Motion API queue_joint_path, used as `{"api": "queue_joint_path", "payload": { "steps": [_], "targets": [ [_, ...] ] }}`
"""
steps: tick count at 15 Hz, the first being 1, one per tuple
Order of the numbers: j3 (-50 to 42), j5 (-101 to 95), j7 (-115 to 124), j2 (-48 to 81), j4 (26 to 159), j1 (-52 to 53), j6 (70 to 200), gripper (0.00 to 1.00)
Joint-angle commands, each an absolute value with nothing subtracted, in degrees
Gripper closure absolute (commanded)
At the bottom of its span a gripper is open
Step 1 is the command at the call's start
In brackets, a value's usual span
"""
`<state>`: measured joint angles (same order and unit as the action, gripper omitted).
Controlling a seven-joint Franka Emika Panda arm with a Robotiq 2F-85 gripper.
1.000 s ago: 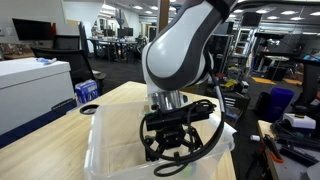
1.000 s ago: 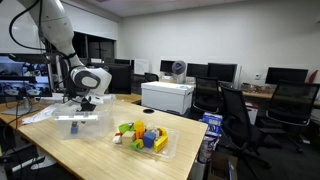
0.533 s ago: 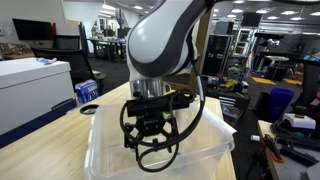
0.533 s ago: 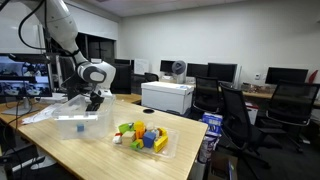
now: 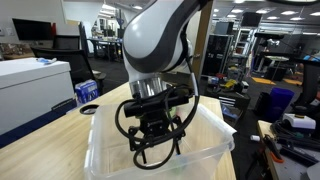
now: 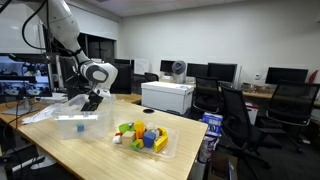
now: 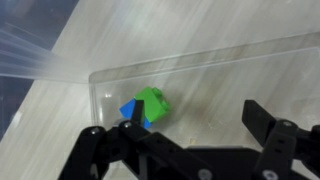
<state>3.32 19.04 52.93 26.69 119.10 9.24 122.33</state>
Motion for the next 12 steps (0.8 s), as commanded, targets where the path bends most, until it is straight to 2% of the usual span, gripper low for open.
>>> {"api": "queue_joint_path", "payload": {
  "steps": [1, 12],
  "targets": [
    [3.5, 23.0, 55.1, 26.3, 121.6, 8.4, 119.9, 0.00],
    [1.2, 23.9, 66.2, 28.0, 124.3, 9.2, 121.2, 0.00]
  ]
}}
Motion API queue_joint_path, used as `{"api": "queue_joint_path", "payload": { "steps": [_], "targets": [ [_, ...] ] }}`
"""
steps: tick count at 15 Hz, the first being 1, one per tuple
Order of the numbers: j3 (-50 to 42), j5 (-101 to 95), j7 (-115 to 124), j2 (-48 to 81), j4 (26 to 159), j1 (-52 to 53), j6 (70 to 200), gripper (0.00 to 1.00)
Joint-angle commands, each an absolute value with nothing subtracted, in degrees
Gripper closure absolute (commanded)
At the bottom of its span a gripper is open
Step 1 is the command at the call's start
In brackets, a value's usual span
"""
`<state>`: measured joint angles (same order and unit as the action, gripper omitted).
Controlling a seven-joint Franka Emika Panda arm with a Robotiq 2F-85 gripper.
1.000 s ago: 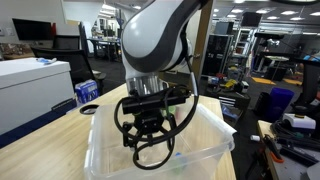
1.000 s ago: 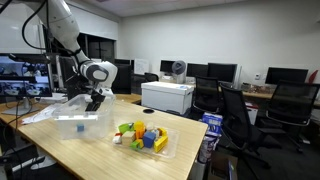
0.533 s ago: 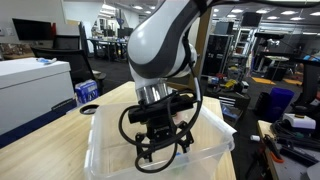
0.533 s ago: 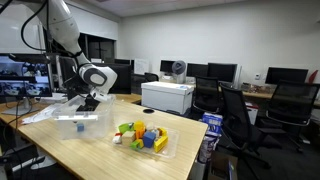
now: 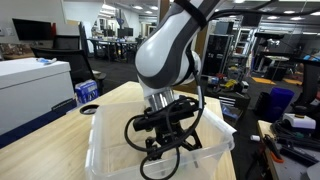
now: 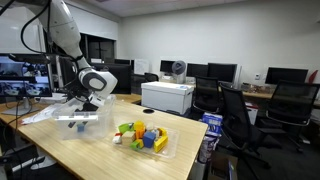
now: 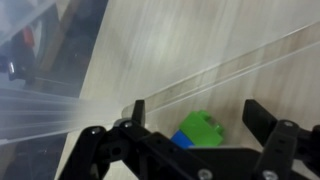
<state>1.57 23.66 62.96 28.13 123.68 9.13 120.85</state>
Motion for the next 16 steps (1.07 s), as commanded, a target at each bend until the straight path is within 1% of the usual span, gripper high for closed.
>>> {"api": "queue_joint_path", "payload": {
  "steps": [1, 7, 16],
  "targets": [
    [1.2, 23.8, 67.0, 28.0, 124.3, 9.2, 121.1, 0.00],
    [0.8, 21.4, 72.3, 27.6, 124.2, 10.1, 121.1, 0.00],
    [2.1, 22.9, 71.9, 24.7, 124.1, 9.3, 119.2, 0.00]
  ]
}}
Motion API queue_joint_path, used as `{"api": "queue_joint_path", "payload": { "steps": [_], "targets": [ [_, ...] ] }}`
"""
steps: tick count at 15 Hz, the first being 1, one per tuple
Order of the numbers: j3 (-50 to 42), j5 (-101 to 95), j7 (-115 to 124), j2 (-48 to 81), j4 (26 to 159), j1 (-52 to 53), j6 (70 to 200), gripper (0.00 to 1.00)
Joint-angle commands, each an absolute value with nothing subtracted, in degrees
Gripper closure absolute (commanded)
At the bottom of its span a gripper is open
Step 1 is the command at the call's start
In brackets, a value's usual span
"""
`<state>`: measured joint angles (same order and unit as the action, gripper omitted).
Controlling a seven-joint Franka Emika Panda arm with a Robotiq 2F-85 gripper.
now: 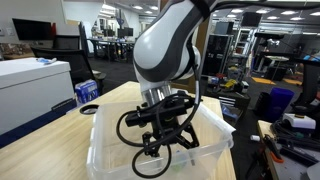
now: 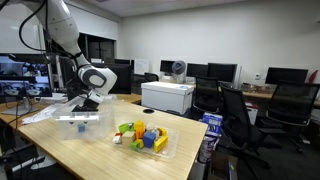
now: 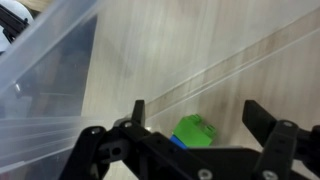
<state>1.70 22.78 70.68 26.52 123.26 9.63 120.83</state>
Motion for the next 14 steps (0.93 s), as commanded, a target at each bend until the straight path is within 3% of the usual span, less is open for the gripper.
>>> {"api": "queue_joint_path", "payload": {
  "steps": [1, 14],
  "targets": [
    [1.8, 22.5, 73.1, 24.6, 124.3, 9.6, 119.1, 0.00],
    [-0.2, 18.6, 82.9, 24.5, 126.3, 9.9, 120.3, 0.00]
  ]
}}
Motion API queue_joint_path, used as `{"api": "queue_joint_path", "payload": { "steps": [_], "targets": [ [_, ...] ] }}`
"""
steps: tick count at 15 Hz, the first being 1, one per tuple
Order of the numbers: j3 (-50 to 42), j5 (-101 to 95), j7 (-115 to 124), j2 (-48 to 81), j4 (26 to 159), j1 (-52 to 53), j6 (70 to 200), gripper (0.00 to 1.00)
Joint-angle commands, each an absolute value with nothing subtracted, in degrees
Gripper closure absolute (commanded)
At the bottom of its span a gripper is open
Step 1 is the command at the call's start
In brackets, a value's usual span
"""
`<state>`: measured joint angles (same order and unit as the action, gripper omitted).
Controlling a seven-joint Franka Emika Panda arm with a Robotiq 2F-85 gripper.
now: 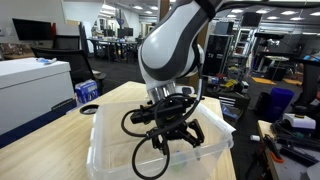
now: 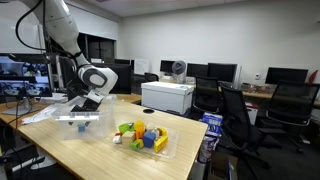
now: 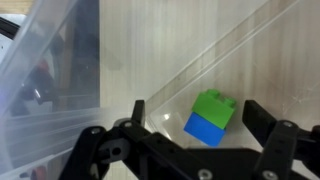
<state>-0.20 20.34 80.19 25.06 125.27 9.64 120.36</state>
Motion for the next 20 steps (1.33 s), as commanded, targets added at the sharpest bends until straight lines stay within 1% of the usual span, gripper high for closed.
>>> {"api": "queue_joint_path", "payload": {
  "steps": [1, 2, 6, 10, 12, 16, 20],
  "targets": [
    [-0.2, 18.1, 83.7, 24.9, 126.2, 10.1, 120.3, 0.00],
    [-0.1, 17.8, 84.0, 25.4, 126.1, 10.1, 120.5, 0.25],
    [0.0, 18.0, 85.2, 25.8, 126.2, 9.9, 120.9, 0.55],
    [-0.4, 17.1, 86.9, 24.7, 126.4, 10.0, 120.8, 0.81],
    [-0.6, 16.2, 87.6, 24.5, 126.3, 10.0, 120.6, 0.83],
    [-0.9, 14.1, 88.7, 23.8, 125.5, 10.1, 119.6, 0.83],
    [-0.5, 11.7, 88.9, 20.7, 123.8, 10.4, 114.2, 0.83]
  ]
}}
